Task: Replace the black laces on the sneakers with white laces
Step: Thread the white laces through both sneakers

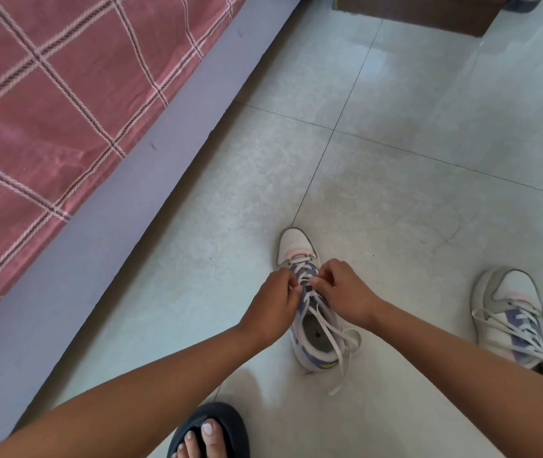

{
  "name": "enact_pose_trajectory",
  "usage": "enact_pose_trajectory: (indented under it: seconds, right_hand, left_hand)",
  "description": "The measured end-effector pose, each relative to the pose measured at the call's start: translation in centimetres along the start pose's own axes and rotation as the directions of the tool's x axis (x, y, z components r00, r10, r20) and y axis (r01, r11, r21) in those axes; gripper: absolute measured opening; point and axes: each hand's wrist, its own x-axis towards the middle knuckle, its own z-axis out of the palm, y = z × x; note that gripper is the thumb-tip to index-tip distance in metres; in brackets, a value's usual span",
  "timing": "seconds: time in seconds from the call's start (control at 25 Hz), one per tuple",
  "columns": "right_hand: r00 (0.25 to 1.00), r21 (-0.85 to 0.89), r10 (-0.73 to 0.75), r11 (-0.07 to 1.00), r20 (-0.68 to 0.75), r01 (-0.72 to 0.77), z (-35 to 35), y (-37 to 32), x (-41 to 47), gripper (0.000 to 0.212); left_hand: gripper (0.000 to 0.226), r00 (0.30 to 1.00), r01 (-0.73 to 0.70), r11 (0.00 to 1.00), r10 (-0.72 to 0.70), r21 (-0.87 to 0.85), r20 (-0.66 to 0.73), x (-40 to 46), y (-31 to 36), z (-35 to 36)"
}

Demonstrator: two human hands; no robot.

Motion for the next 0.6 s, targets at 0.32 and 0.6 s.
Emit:
enact_pose_trajectory:
  seconds: [0.32,0.6]
  right_hand:
    - [0.988,-0.309,-0.103,0.941,0.117,0.135,-1.3,-0.9,-1.2,0.011]
    - [0.952,-0.251,0.057,0.968,0.302,0.022,-1.7,-1.3,-0.5,0.021]
  left_hand:
    - [0.017,0.99,0.103,0.987,-0.114,0.127,0.083,0.5,2.2,0.4]
    - [0.016,0.907,0.335,0.93,-0.275,-0.151,0.319,1.7,2.0,-1.2]
